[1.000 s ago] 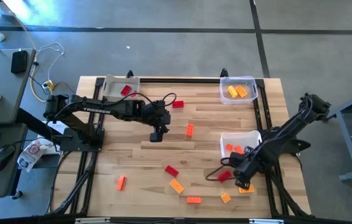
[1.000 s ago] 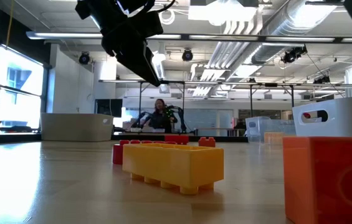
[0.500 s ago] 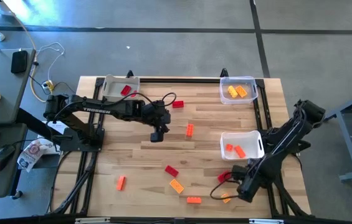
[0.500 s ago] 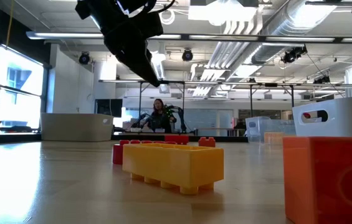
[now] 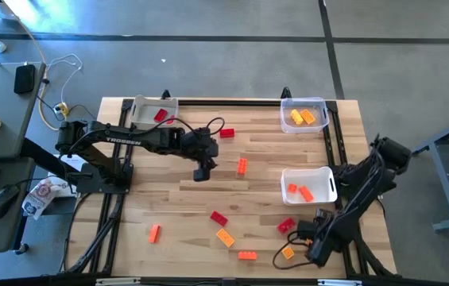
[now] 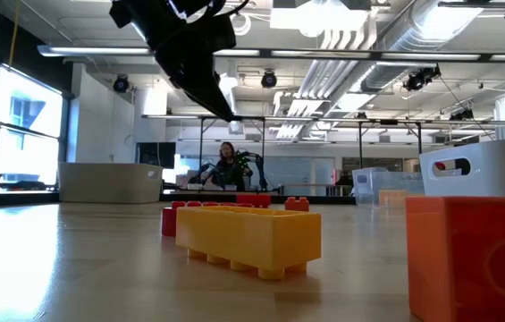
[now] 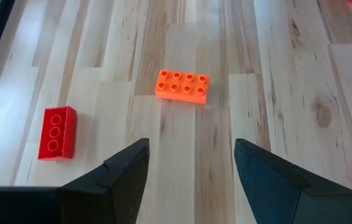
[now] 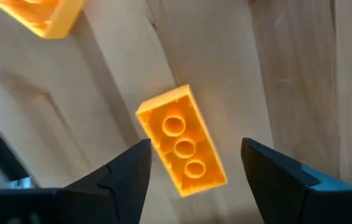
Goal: Sort & place blocks by color
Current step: Put the yellow game piece into the transparent bin
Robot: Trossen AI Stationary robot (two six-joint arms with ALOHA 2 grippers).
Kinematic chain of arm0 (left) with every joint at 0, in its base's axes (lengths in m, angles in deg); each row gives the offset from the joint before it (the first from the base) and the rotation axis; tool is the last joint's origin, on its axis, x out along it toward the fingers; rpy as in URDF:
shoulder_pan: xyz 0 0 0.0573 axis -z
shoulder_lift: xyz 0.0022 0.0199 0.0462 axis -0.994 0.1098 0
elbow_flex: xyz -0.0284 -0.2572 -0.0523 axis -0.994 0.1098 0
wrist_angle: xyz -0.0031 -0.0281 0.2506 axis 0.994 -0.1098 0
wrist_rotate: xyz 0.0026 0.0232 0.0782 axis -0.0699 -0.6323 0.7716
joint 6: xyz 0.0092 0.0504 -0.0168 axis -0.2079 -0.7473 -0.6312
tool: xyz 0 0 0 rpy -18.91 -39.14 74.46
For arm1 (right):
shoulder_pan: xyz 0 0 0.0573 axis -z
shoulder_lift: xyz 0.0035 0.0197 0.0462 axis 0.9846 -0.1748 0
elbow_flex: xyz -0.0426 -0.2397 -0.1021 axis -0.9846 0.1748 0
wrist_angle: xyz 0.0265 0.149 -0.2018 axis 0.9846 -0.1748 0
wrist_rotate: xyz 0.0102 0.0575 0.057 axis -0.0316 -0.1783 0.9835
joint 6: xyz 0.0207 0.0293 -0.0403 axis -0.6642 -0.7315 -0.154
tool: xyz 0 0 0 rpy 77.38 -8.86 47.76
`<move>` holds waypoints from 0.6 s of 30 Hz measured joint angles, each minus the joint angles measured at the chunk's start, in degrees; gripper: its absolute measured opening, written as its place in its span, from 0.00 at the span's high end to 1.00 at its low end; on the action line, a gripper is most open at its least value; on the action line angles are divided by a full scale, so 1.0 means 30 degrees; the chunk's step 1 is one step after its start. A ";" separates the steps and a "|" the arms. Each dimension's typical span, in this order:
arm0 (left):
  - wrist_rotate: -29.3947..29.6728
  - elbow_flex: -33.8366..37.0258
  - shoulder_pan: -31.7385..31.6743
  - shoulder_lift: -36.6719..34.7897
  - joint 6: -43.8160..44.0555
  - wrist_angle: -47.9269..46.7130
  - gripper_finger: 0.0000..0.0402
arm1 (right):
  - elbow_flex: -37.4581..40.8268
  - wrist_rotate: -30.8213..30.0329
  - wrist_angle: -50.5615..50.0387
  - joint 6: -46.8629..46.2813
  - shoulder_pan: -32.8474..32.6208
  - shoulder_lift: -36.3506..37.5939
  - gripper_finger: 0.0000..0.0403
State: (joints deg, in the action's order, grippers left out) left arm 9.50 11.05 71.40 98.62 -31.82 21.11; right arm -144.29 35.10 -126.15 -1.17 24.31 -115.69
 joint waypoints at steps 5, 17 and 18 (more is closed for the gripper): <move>0.0000 0.0000 0.0000 0.0000 0.0000 0.0216 0.45 | -0.0015 0.0052 0.0007 0.0353 -0.0129 -0.0782 0.42; 0.0000 0.0000 -0.0007 0.0000 -0.0007 0.0336 0.45 | -0.0015 0.0386 0.0087 0.0398 -0.0129 -0.1962 0.54; 0.0000 0.0000 -0.0007 0.0000 -0.0007 0.0336 0.45 | -0.0015 0.0437 0.0135 0.0336 -0.0129 -0.1989 0.58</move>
State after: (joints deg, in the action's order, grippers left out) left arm 9.50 11.05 71.38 98.62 -31.84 22.12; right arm -144.33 36.41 -125.74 -0.16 23.93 -121.65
